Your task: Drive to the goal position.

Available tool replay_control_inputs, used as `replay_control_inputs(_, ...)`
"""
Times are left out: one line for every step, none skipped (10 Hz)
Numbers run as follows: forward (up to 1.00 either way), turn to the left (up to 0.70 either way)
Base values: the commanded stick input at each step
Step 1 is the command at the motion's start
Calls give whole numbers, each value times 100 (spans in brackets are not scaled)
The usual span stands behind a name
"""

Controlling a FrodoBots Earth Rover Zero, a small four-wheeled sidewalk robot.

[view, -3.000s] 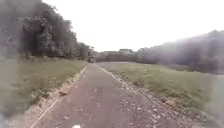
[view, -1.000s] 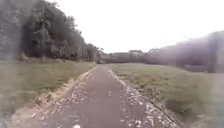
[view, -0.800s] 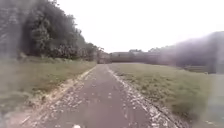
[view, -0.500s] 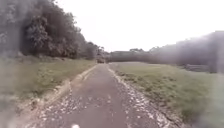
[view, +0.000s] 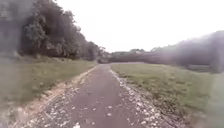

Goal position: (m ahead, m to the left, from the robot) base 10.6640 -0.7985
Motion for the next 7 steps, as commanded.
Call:
replay_control_inputs(70,0)
replay_control_inputs(70,0)
replay_control_inputs(70,0)
replay_control_inputs(70,0)
replay_control_inputs(70,0)
replay_control_inputs(70,0)
replay_control_inputs(70,0)
